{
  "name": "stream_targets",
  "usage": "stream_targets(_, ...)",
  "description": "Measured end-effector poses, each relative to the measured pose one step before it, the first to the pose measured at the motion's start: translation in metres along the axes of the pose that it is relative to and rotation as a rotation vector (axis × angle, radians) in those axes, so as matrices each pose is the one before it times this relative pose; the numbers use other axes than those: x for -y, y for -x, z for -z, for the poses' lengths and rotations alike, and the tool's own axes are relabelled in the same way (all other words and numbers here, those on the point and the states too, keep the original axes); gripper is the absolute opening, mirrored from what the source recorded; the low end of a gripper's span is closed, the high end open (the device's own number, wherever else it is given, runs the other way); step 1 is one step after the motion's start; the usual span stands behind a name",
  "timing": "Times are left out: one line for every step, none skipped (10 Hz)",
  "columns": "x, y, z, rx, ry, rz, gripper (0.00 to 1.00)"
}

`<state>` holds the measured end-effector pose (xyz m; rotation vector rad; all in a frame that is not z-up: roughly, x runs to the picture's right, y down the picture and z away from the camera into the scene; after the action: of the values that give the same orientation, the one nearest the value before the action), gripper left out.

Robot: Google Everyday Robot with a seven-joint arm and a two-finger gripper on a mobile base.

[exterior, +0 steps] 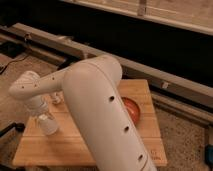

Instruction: Place the ceramic cup over the eraser

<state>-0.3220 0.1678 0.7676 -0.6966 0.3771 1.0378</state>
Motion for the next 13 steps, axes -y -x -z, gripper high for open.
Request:
stream_targets(0.00606,-0.00103,0.00434,0.01285,-0.00943,-0.00621,0.02)
stream_targets(0.00226,-0.00027,0.00507,0.012,0.0043,-0.00743,0.02)
stream_targets(0.00304,0.00058,0.00846,0.02185,0.00172,-0.0049,0.02)
stream_targets(0.00123,0.00131,0.01136,0.02,0.00303,-0.00074,0.02)
stream_targets(0.002,0.00153,0.01079,0.01601,0.00329,-0.00233,0.02)
stream_targets(0.00559,0.00481,0.01792,0.03042,-0.00045,-0.00293,0.02)
stream_targets(0.00262,0.00302,0.01025,0.01806,-0.00109,0.00149,0.02)
stream_targets(0.00192,0.00389,0.01291,0.02389,0.00088,0.00297,0.02)
stream_targets(0.00323,0.00433,0.00858,0.02291,-0.00144,0.00062,0.02)
stream_targets(0.0041,0.00485,0.00603,0.01894,-0.00205,-0.00362,0.02)
stream_targets(0.00839,0.00661,0.00776,0.01737,-0.00384,-0.01105,0.02)
stream_targets(0.00899,0.00557,0.0059,0.01178,-0.00582,-0.00991,0.02)
stream_targets(0.0167,0.00762,0.0092,0.01614,-0.01054,-0.02074,0.02)
